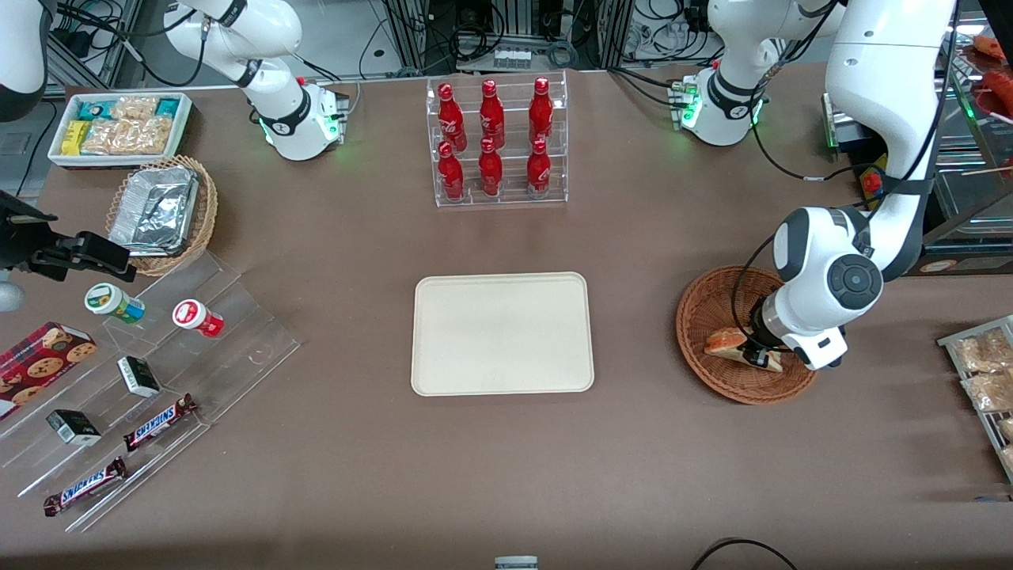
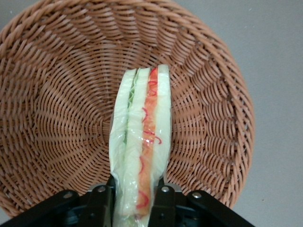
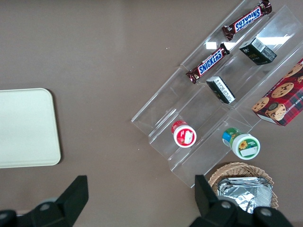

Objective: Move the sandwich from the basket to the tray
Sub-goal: 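Close the left gripper on the sandwich wrapper's end, then lift the sandwich out of the basket and carry it over the white tray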

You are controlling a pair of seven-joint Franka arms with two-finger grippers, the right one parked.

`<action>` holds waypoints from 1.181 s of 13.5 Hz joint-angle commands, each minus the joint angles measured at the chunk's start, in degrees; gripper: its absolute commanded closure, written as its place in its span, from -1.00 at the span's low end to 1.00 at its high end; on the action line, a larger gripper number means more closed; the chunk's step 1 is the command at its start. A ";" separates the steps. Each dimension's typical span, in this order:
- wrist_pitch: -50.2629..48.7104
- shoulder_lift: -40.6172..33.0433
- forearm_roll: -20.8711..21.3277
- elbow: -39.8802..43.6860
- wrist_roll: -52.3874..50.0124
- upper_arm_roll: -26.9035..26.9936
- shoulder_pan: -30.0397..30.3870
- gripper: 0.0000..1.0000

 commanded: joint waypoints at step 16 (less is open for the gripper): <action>-27.43 -1.02 9.98 21.40 7.22 -24.56 -2.08 1.00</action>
